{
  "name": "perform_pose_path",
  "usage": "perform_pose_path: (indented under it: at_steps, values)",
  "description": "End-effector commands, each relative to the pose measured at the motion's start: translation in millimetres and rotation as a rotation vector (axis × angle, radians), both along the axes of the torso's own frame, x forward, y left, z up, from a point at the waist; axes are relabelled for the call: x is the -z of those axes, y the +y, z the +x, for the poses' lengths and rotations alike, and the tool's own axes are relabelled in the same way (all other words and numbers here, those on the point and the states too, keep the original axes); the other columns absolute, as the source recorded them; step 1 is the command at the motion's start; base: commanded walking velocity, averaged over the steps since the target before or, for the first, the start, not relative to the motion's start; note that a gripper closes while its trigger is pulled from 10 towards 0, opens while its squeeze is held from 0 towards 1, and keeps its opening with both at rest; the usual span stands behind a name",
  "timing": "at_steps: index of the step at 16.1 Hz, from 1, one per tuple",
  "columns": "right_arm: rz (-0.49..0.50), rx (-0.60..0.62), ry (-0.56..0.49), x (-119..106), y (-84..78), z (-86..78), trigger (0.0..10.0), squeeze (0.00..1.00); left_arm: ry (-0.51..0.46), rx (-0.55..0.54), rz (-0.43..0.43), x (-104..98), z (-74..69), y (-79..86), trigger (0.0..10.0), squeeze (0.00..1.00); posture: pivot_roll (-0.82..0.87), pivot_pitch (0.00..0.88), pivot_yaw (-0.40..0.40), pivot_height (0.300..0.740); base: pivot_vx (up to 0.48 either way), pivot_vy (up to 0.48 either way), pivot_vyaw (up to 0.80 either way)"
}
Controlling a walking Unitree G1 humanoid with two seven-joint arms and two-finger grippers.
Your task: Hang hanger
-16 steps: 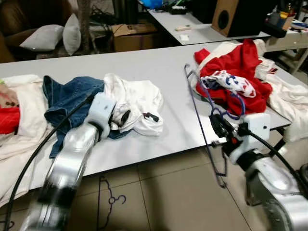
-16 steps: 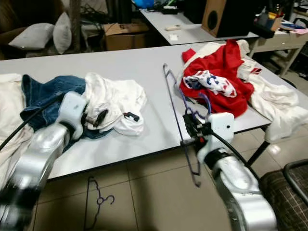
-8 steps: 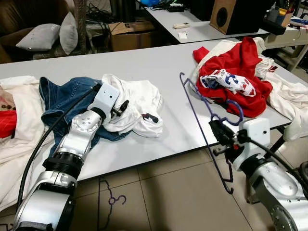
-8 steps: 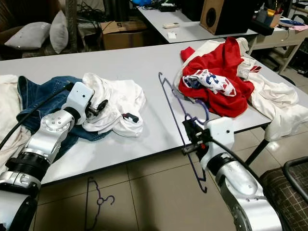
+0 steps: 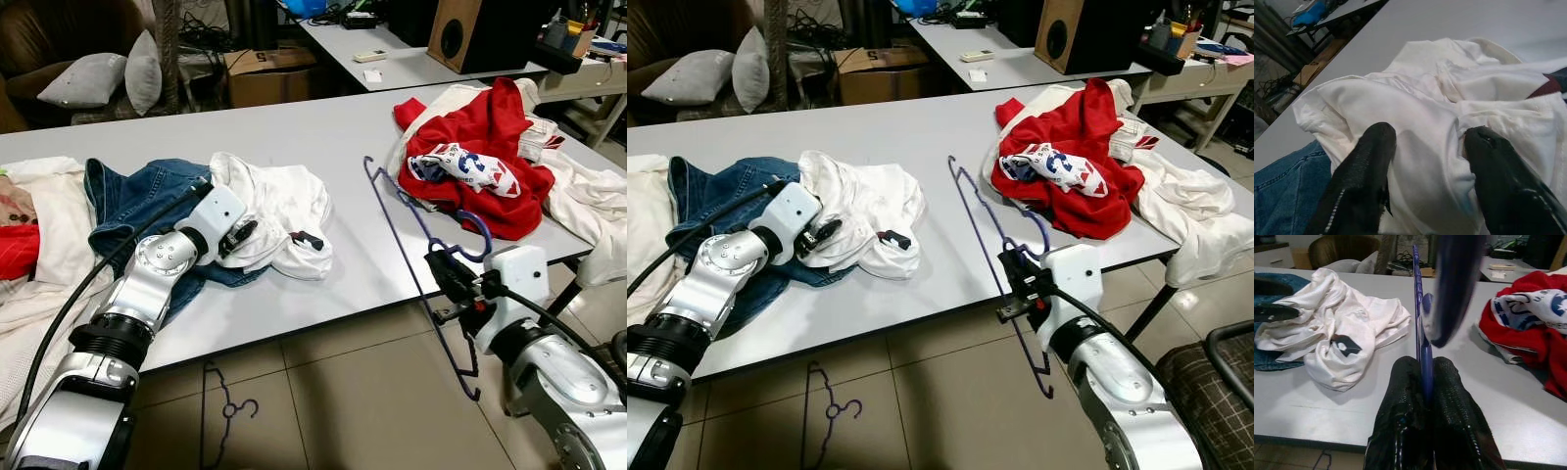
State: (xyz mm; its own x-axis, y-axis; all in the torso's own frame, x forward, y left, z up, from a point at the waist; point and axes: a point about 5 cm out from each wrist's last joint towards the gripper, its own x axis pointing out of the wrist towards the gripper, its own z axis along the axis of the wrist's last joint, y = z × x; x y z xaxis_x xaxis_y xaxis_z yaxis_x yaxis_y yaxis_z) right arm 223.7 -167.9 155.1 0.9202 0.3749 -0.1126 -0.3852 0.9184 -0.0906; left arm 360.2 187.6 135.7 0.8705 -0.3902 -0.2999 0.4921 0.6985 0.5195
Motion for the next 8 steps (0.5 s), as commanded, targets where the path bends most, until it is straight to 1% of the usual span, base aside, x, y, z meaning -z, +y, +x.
perform_pose_path:
  at_steps: [1,2,4,8]
  values:
    - [-0.014,-0.016,-0.013,-3.4,1.2,2.2,10.0,0.00,0.022,0.003,0.040,1.5,1.2,0.9,0.0,0.00,-0.11,0.000,0.013,0.740,0.000,0.000,0.00]
    - [-0.015,-0.018,-0.013,-3.5,1.5,2.2,10.0,0.00,0.023,-0.007,0.046,2.2,1.7,1.8,0.0,0.00,-0.11,0.000,0.013,0.740,0.000,0.000,0.00]
    - [-0.016,-0.019,-0.012,-3.4,1.2,1.7,10.0,0.00,0.006,-0.045,0.027,-1.9,6.0,3.8,0.0,0.00,-0.11,0.000,0.013,0.740,0.000,0.000,0.00]
    - [-0.017,-0.023,-0.010,-2.1,2.6,0.3,10.0,0.00,0.025,-0.024,0.002,-2.7,6.9,1.2,0.0,0.00,-0.12,0.000,0.019,0.740,0.000,0.000,0.00]
